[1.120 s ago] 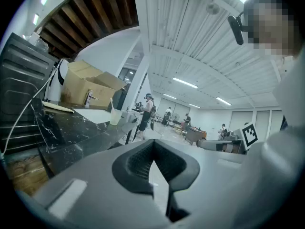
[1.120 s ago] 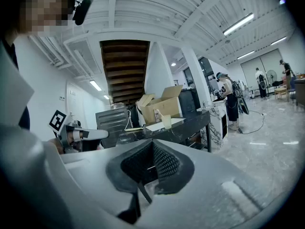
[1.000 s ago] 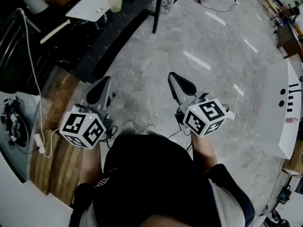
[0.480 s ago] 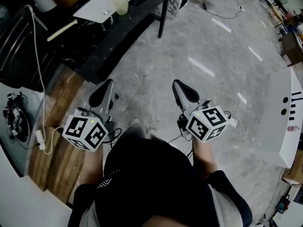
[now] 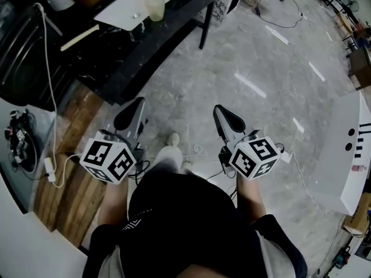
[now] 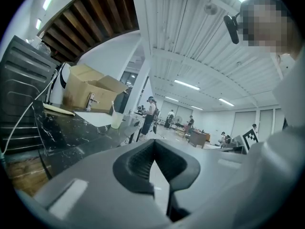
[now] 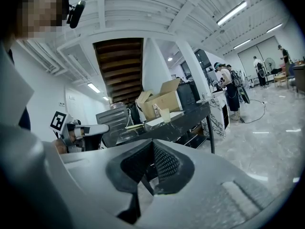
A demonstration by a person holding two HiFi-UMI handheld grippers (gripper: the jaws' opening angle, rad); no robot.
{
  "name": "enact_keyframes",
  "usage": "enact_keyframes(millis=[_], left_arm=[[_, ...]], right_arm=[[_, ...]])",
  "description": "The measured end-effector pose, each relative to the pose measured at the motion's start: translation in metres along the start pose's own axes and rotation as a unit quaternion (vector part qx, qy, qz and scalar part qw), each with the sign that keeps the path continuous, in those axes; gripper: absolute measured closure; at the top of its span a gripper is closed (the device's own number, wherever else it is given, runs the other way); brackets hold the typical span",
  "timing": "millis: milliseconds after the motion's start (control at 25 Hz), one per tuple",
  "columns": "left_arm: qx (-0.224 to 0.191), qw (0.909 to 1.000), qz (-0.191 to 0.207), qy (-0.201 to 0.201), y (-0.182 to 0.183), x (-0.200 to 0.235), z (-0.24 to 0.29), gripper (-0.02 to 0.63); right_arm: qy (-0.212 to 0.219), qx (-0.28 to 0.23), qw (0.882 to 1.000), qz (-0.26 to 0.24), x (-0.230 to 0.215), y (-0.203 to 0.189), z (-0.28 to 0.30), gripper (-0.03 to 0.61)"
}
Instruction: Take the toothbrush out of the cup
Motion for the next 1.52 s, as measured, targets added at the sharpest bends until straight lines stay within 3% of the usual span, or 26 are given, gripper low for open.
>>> enact_keyframes(millis=[680, 1040, 1520], left_arm=[[0.012, 0.9996, -0.012, -0.021, 0.053, 0.072, 0.097, 0.590], [0.003, 0.9998, -0.012, -0.012, 0.079, 0.118, 0.122, 0.474], [-0.026, 0.9995, -0.018, -0.007, 0.108, 0.150, 0.145, 0.430]], right_arm=[[0.015, 0.029, 0.999, -0.021, -0.036, 0.074, 0.099, 0.575], [0.024, 0.036, 0.998, -0.035, -0.037, 0.103, 0.157, 0.575], [0.037, 0.044, 0.997, -0.055, -0.048, 0.131, 0.199, 0.575]])
Point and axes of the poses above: the fingertips, and each gripper's own axes: z forward along the fingers, x to its left, y out of its top, the point moved 9 cm from there along -z, backward along the fingers, and after that the axes turned 12 degrees about x, right-handed, at the moved point
